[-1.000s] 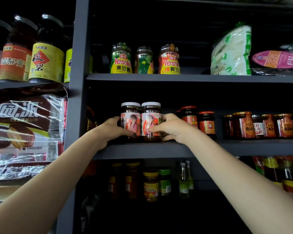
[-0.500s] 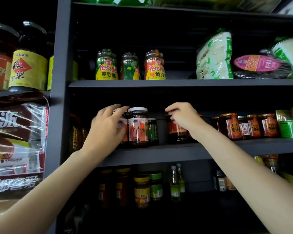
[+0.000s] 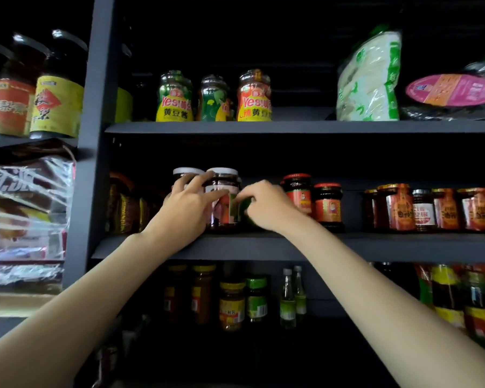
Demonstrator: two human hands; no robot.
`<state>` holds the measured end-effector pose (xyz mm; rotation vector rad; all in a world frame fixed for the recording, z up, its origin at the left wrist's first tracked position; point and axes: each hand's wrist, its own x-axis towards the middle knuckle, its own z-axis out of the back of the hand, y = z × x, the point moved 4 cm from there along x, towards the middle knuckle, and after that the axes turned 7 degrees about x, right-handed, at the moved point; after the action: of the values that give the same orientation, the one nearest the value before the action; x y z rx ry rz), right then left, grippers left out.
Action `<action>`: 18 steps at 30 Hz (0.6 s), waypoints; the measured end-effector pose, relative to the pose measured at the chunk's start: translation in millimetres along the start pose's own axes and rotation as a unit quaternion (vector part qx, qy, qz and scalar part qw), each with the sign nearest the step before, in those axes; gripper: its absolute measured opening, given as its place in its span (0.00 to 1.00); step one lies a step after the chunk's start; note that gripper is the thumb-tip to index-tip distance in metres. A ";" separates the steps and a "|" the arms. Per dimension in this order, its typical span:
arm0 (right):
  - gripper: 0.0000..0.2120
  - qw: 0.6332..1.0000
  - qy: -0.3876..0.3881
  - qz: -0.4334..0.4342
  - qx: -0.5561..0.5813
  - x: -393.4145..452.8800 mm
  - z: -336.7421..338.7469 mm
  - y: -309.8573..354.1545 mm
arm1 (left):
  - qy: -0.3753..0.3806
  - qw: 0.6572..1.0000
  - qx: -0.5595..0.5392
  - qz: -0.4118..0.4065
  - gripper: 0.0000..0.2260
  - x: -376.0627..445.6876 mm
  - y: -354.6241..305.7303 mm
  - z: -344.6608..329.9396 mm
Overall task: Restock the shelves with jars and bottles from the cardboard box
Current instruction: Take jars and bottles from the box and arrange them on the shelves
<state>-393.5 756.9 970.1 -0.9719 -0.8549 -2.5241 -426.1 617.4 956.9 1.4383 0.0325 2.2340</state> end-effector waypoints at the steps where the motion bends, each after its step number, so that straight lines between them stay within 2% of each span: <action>1: 0.21 0.998 -0.048 0.017 0.028 -0.1 1.7 -0.1 | -0.028 0.999 -0.021 0.011 0.21 -5.3 -0.7 5.9; 4: 0.20 0.966 -0.167 0.105 0.165 -14.3 1.1 12.5 | -0.142 0.985 -0.088 0.052 0.22 -32.8 -2.1 27.7; 7: 0.17 0.915 -0.196 0.213 0.282 -51.2 -27.8 47.8 | -0.241 0.957 -0.121 0.110 0.18 -80.3 3.8 55.9; 10: 0.15 0.879 -0.106 0.270 0.378 -96.1 -92.6 92.9 | -0.299 0.930 -0.110 0.182 0.14 -150.0 25.9 79.7; 12: 0.14 0.860 -0.035 0.272 0.431 -124.9 -147.6 123.7 | -0.306 0.914 -0.082 0.253 0.14 -206.7 50.4 93.5; 15: 0.13 0.838 0.085 0.242 0.482 -171.8 -242.1 179.7 | -0.272 0.887 -0.014 0.372 0.12 -314.3 96.6 118.6; 18: 0.09 0.822 0.279 0.220 0.446 -232.0 -347.8 245.4 | -0.179 0.841 0.065 0.506 0.14 -451.8 131.4 155.1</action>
<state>-286.1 363.5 708.0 -0.0729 -1.2289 -1.5394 -191.7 282.5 676.9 2.2848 -0.9194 2.6698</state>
